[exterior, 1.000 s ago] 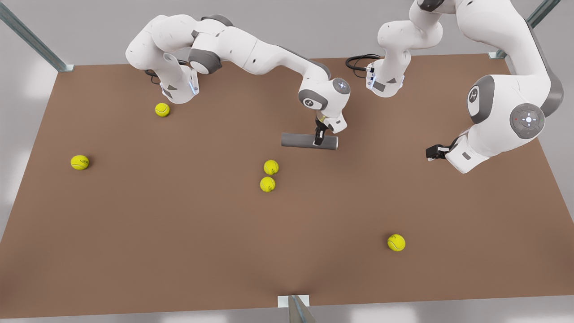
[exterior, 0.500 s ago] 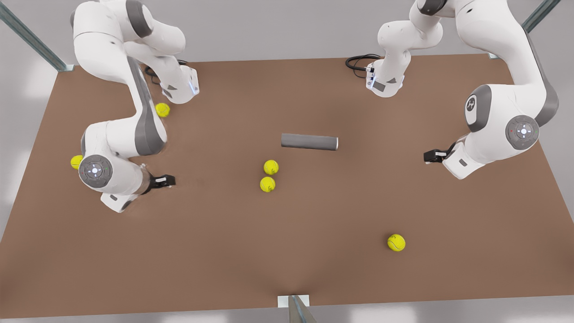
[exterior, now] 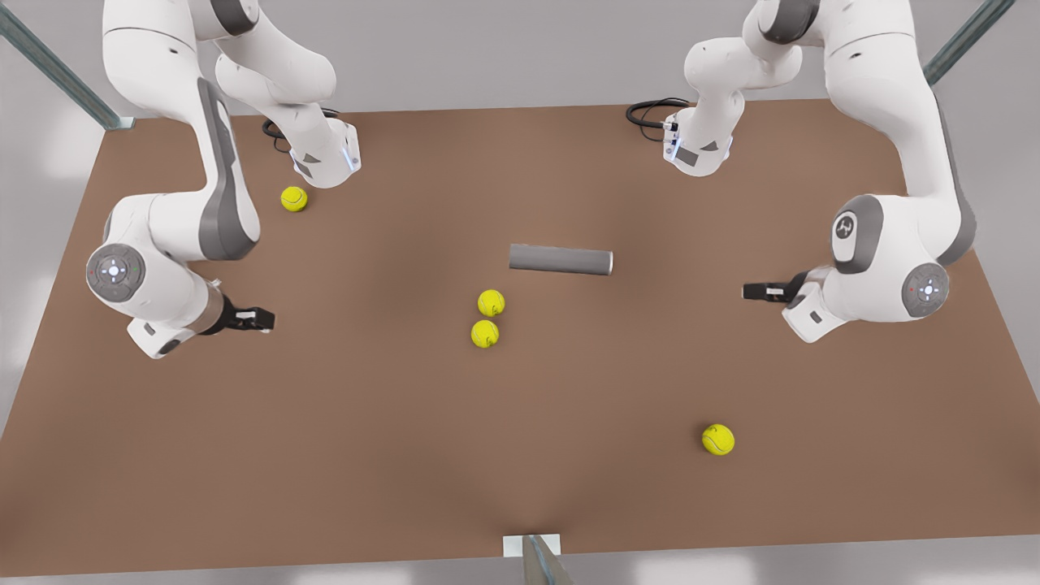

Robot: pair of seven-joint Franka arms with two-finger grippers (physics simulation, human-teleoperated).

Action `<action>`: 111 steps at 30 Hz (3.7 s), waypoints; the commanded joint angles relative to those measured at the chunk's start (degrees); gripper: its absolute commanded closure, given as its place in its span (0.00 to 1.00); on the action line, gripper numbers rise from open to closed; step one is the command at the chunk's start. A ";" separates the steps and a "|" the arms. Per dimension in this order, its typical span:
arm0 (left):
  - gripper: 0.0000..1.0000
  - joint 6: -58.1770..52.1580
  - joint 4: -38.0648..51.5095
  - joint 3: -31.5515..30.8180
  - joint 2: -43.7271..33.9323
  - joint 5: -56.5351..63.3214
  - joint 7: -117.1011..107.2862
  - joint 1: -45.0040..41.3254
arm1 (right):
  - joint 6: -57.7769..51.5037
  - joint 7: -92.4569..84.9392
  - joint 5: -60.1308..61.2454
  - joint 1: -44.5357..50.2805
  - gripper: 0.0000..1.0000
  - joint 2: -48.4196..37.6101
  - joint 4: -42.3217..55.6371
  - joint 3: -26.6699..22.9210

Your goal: Put the tennis tube upright

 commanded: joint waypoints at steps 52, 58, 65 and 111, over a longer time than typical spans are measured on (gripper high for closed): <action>0.00 30.36 -49.39 -11.73 6.96 -71.77 72.78 -1.54 | -28.21 2.13 1.64 -2.54 0.00 3.12 18.73 -0.06; 0.00 30.80 -49.39 -14.02 7.40 -75.02 70.76 -1.45 | -28.29 2.13 2.43 -2.45 0.00 3.12 18.73 -0.06; 0.05 30.98 -49.48 -14.98 8.37 -76.08 70.85 -1.54 | -28.91 2.13 2.96 -2.54 0.00 3.12 18.73 -0.06; 0.67 30.71 -49.65 -14.98 5.29 -75.37 70.85 -1.19 | -30.40 1.69 2.78 -2.62 0.00 4.26 21.72 -0.06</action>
